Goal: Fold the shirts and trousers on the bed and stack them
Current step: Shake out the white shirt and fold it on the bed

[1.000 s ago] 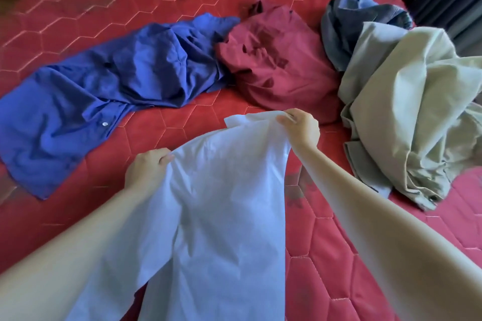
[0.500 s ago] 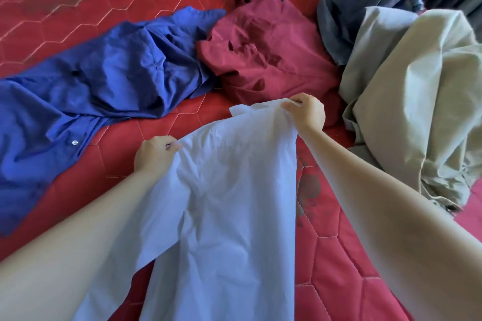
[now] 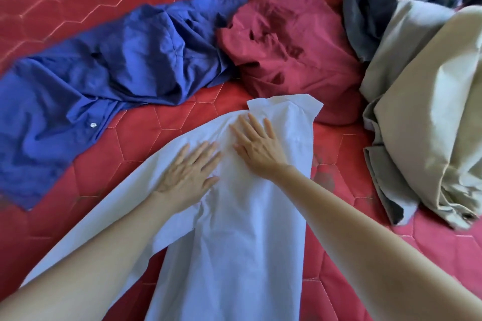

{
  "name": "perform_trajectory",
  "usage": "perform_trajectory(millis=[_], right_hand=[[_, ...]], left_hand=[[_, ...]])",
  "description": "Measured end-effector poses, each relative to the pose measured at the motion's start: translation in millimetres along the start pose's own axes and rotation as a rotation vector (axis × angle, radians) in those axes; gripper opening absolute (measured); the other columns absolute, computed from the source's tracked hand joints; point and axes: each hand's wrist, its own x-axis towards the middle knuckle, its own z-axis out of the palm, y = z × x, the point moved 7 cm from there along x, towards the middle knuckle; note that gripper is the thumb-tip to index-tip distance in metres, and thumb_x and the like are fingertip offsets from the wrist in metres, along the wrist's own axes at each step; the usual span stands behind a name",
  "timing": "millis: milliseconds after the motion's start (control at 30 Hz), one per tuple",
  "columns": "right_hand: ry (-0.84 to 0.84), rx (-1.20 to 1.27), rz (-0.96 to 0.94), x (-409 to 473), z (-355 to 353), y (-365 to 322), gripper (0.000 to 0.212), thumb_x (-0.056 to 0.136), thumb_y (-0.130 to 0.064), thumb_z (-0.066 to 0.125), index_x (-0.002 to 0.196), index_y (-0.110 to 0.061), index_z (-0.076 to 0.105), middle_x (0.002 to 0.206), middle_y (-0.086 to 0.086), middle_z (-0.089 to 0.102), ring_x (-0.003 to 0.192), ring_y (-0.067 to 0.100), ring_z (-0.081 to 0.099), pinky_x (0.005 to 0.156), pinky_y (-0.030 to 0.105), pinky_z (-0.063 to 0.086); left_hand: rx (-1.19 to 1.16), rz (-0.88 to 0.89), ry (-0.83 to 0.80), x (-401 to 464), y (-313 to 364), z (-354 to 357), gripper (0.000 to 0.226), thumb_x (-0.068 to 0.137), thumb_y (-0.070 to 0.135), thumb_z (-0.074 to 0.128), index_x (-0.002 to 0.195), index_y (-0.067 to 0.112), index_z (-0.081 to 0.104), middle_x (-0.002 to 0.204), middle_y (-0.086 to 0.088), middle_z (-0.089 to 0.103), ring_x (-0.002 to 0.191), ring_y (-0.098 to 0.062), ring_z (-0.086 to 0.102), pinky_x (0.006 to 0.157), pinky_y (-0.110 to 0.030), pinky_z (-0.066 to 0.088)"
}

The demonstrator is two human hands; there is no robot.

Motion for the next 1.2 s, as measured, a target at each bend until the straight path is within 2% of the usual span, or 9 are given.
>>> perform_trajectory(millis=[300, 467, 567, 667, 733, 800, 900, 967, 1200], right_hand=[[0.029, -0.04, 0.049, 21, 8, 14, 0.056, 0.104, -0.044, 0.021, 0.155, -0.028, 0.005, 0.163, 0.003, 0.003, 0.15, 0.021, 0.0, 0.118, 0.046, -0.004], [0.007, -0.078, 0.1, 17, -6, -7, 0.057, 0.104, -0.04, 0.025, 0.155, -0.023, 0.008, 0.163, 0.007, -0.001, 0.15, 0.025, -0.003, 0.118, 0.053, -0.002], [0.004, 0.01, 0.056, 3, -9, -53, 0.057, 0.103, -0.038, 0.027, 0.155, -0.022, 0.01, 0.163, 0.008, -0.002, 0.149, 0.026, -0.004, 0.118, 0.052, -0.004], [-0.04, 0.097, 0.015, -18, 1, -111, 0.056, 0.104, -0.039, 0.027, 0.155, -0.024, 0.011, 0.163, 0.007, -0.001, 0.149, 0.025, -0.004, 0.119, 0.049, -0.005], [-0.07, 0.166, 0.009, -34, 7, -148, 0.055, 0.103, -0.036, 0.028, 0.155, -0.022, 0.013, 0.162, 0.008, 0.004, 0.149, 0.025, -0.002, 0.118, 0.046, -0.005], [-0.054, 0.185, -0.012, -48, 9, -183, 0.055, 0.102, -0.033, 0.031, 0.154, -0.02, 0.018, 0.16, 0.008, 0.013, 0.148, 0.026, 0.005, 0.119, 0.048, -0.001], [0.032, 0.275, -0.025, -70, 5, -229, 0.053, 0.101, -0.036, 0.038, 0.149, -0.015, 0.031, 0.156, 0.009, 0.024, 0.147, 0.027, 0.014, 0.118, 0.049, 0.009], [0.113, 0.409, 0.066, -85, 2, -250, 0.052, 0.101, -0.036, 0.045, 0.146, -0.011, 0.038, 0.155, 0.013, 0.03, 0.147, 0.029, 0.019, 0.12, 0.047, 0.01], [0.318, 0.388, 0.292, -138, 1, -333, 0.053, 0.085, -0.029, 0.071, 0.13, -0.003, 0.057, 0.14, 0.021, 0.049, 0.136, 0.037, 0.041, 0.113, 0.051, 0.033]], left_hand=[[0.026, -0.087, 0.002, 3, -39, 23, 0.072, 0.088, 0.062, -0.008, 0.152, 0.03, -0.004, 0.161, 0.004, -0.011, 0.15, -0.018, -0.007, 0.12, -0.049, 0.002], [-0.054, -0.173, -0.027, -29, -49, 24, 0.072, 0.092, 0.059, -0.006, 0.155, 0.026, 0.003, 0.163, 0.001, -0.002, 0.15, -0.017, -0.003, 0.119, -0.049, 0.002], [-0.134, -0.196, -0.045, -80, -61, 21, 0.088, 0.09, 0.059, -0.02, 0.152, 0.019, 0.026, 0.161, -0.004, 0.019, 0.149, -0.023, 0.016, 0.117, -0.054, 0.015], [-0.177, -0.254, -0.089, -141, -80, 33, 0.089, 0.091, 0.057, -0.022, 0.151, 0.017, 0.031, 0.159, -0.005, 0.024, 0.147, -0.024, 0.021, 0.115, -0.054, 0.02], [-0.252, -0.304, -0.093, -181, -92, 44, 0.075, 0.097, 0.055, -0.005, 0.149, 0.019, 0.035, 0.159, -0.005, 0.024, 0.147, -0.026, 0.021, 0.115, -0.053, 0.022], [-0.295, -0.371, -0.05, -216, -103, 49, 0.053, 0.101, 0.042, 0.036, 0.148, 0.017, 0.038, 0.158, -0.009, 0.027, 0.145, -0.028, 0.026, 0.113, -0.05, 0.028], [-0.357, -0.486, 0.05, -248, -118, 53, 0.063, 0.083, 0.024, 0.075, 0.136, 0.001, 0.052, 0.134, -0.021, 0.053, 0.119, -0.04, 0.054, 0.091, -0.051, 0.047], [-0.424, -0.596, 0.096, -262, -128, 55, 0.061, 0.074, 0.026, 0.082, 0.123, -0.002, 0.06, 0.11, -0.021, 0.061, 0.098, -0.042, 0.058, 0.078, -0.051, 0.048], [-0.696, -0.754, 0.132, -306, -150, 68, 0.032, 0.08, 0.031, 0.077, 0.079, 0.013, 0.05, 0.078, -0.003, 0.053, 0.08, -0.033, 0.057, 0.061, -0.036, 0.033]])
